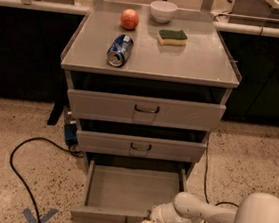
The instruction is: Open bottom drawer
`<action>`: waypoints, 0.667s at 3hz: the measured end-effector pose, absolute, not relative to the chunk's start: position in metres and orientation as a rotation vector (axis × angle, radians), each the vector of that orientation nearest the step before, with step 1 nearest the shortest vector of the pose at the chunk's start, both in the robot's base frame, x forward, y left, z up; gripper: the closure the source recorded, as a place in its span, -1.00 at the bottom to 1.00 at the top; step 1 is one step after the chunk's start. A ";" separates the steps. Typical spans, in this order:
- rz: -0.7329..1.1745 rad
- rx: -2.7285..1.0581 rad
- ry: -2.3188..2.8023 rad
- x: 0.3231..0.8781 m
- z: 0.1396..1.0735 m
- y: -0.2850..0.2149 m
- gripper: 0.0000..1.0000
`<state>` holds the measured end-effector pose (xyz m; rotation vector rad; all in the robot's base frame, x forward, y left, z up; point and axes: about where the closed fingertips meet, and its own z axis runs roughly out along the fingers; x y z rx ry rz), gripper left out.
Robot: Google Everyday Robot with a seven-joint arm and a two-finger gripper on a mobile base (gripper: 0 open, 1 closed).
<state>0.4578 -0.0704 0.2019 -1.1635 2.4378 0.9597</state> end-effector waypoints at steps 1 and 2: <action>0.977 -1.146 2.467 0.445 0.212 -0.072 -1.00; 0.977 -1.146 2.467 0.445 0.212 -0.072 -1.00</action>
Offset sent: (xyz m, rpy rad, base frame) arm -0.1370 -0.0168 0.0683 0.0079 0.2471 -0.0366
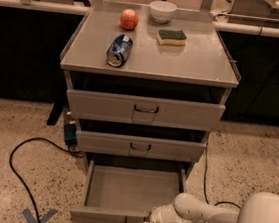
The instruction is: Open bottom drawer
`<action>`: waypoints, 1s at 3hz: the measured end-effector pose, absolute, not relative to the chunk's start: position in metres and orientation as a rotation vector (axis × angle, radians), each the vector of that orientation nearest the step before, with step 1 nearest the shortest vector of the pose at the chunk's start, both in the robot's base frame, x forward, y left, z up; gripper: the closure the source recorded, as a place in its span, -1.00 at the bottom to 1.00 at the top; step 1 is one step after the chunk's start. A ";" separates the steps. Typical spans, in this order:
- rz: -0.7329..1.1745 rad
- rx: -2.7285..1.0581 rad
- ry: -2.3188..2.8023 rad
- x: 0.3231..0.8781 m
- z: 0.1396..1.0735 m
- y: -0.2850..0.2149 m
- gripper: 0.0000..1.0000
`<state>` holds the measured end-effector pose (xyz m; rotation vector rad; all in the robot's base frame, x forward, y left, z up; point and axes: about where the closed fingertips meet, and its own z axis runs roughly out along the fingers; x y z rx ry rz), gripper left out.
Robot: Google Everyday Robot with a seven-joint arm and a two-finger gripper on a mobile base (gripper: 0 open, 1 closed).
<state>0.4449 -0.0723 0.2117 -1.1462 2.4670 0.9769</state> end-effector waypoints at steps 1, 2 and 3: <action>0.977 -1.146 2.467 0.447 0.213 -0.072 -1.00; 0.992 -1.147 2.476 0.446 0.214 -0.071 -1.00; 1.023 -1.146 2.488 0.445 0.216 -0.070 -1.00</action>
Offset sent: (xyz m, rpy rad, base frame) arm -0.0754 0.0097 -0.0685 0.0733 0.5177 0.1289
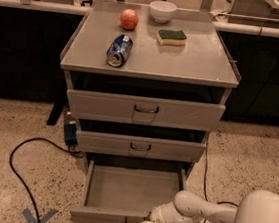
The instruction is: Open bottom drawer
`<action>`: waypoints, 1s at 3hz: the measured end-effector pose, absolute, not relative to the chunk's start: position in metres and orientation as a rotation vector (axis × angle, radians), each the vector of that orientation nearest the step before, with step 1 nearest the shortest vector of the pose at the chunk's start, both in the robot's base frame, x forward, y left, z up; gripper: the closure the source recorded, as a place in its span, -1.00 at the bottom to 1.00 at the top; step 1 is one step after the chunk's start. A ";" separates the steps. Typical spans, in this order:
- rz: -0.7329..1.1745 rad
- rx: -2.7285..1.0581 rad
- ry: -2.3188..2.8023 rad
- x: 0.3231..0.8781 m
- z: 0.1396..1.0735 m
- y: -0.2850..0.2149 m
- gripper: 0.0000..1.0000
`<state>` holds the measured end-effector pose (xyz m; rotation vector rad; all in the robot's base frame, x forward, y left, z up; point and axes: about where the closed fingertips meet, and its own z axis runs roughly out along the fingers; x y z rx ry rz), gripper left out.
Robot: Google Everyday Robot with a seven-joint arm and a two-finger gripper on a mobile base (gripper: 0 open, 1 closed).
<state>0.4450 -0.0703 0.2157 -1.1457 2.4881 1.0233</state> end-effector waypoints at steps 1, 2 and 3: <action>1.023 -1.146 2.488 0.445 0.216 -0.070 -1.00; 1.023 -1.146 2.488 0.447 0.216 -0.070 -1.00; 0.905 -1.189 2.449 0.493 0.230 -0.073 -1.00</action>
Offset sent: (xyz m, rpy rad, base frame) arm 0.0738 -0.0051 0.0244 -0.0664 -0.1745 0.0050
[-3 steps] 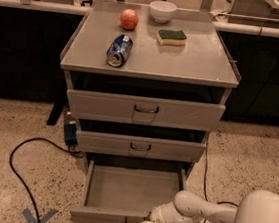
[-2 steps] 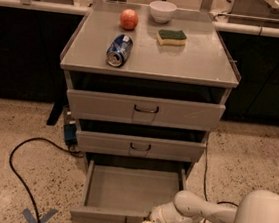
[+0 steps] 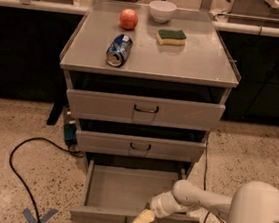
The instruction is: Open bottom drawer
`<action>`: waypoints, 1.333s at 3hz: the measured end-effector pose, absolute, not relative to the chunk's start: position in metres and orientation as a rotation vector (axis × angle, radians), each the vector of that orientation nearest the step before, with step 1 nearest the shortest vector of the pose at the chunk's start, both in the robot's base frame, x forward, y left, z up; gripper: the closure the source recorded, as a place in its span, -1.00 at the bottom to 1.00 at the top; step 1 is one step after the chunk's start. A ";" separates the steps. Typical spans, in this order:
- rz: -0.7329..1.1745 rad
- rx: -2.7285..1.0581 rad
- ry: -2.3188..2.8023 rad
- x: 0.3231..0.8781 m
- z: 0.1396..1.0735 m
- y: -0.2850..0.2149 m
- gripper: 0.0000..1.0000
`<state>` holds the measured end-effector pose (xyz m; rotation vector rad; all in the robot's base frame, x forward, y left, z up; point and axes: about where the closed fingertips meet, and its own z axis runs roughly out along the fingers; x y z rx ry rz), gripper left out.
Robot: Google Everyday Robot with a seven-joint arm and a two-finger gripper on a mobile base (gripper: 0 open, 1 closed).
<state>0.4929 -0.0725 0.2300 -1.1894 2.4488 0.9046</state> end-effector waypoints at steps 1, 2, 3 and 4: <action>0.761 -1.226 2.396 0.534 0.243 -0.078 -1.00; 0.658 -1.247 2.386 0.558 0.265 -0.083 -1.00; 0.712 -1.209 2.429 0.557 0.251 -0.091 -1.00; 0.897 -1.159 2.504 0.519 0.207 -0.088 -1.00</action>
Offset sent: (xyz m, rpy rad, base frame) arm 0.0986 -0.0213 0.0710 -0.1733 -0.2417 -0.0076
